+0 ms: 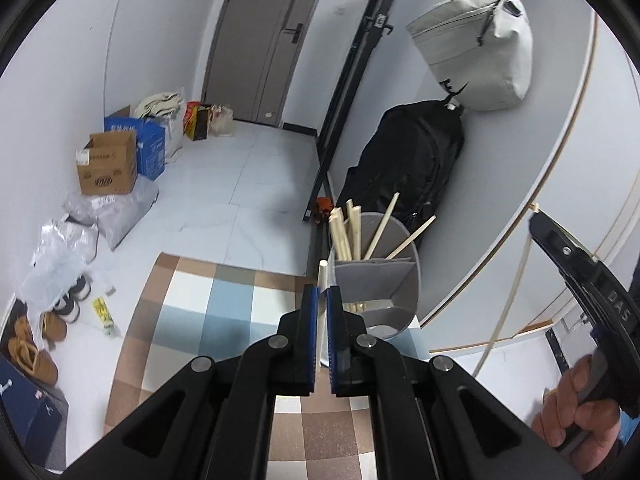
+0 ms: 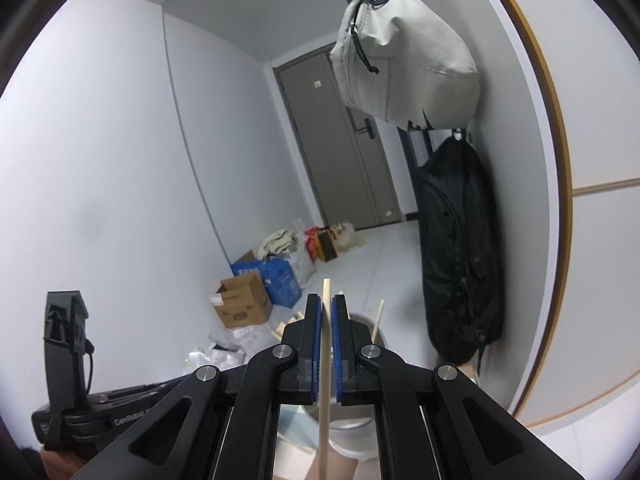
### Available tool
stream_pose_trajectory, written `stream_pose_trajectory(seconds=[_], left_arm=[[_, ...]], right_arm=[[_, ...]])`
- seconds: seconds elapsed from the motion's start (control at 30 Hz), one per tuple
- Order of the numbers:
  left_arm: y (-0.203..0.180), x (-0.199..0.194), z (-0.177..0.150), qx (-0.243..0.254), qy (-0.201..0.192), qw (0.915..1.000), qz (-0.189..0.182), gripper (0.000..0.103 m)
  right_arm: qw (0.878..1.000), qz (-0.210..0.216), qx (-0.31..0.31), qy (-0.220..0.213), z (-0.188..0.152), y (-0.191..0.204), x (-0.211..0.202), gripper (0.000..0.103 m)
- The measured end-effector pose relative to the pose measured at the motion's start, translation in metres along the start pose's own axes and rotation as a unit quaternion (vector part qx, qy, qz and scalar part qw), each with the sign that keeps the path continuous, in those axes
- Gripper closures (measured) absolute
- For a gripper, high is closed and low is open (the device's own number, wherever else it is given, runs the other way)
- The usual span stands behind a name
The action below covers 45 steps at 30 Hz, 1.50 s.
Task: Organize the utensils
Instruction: 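Lift both held chopsticks and carry them above the utensil holder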
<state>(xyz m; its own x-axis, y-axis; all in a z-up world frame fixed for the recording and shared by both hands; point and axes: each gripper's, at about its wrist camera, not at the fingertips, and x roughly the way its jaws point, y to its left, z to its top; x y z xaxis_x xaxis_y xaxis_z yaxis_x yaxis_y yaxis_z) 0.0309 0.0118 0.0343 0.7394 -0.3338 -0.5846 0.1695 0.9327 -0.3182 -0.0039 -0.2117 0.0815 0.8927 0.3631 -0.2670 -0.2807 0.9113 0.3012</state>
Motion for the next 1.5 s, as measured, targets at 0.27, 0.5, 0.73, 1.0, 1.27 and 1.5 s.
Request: stream_pose_trajectory(seconds=[0.27,0.5,0.73,1.0,1.27,1.5], left_arm=[[-0.022,-0.024,0.018,0.031,-0.023,0.9989,-0.027,0.103],[-0.035,-0.037,0.043,0.044,-0.051,0.9967,-0.046,0.103],[-0.047,-0.031,0.069,0.057,-0.066,0.9945,-0.058,0.103],[-0.054,-0.014,0.089,0.076,-0.067,0.9931,-0.060,0.103],[-0.048,0.009,0.091,0.094,-0.046,0.9931,-0.053,0.103],[-0.048,0.031,0.088,0.112,-0.017,0.9922,-0.054,0.103]], right_arm=[[1.000,0.008,-0.012,-0.018,0.022,0.007,0.001,0.099],[0.999,0.018,-0.029,-0.042,0.054,0.013,0.007,0.099],[0.996,0.020,-0.047,-0.072,0.084,0.017,0.024,0.099],[0.995,0.009,-0.054,-0.085,0.093,0.003,0.073,0.099],[0.996,0.006,-0.039,-0.082,0.080,-0.018,0.113,0.099],[0.996,0.014,-0.033,-0.083,0.075,-0.027,0.129,0.099]])
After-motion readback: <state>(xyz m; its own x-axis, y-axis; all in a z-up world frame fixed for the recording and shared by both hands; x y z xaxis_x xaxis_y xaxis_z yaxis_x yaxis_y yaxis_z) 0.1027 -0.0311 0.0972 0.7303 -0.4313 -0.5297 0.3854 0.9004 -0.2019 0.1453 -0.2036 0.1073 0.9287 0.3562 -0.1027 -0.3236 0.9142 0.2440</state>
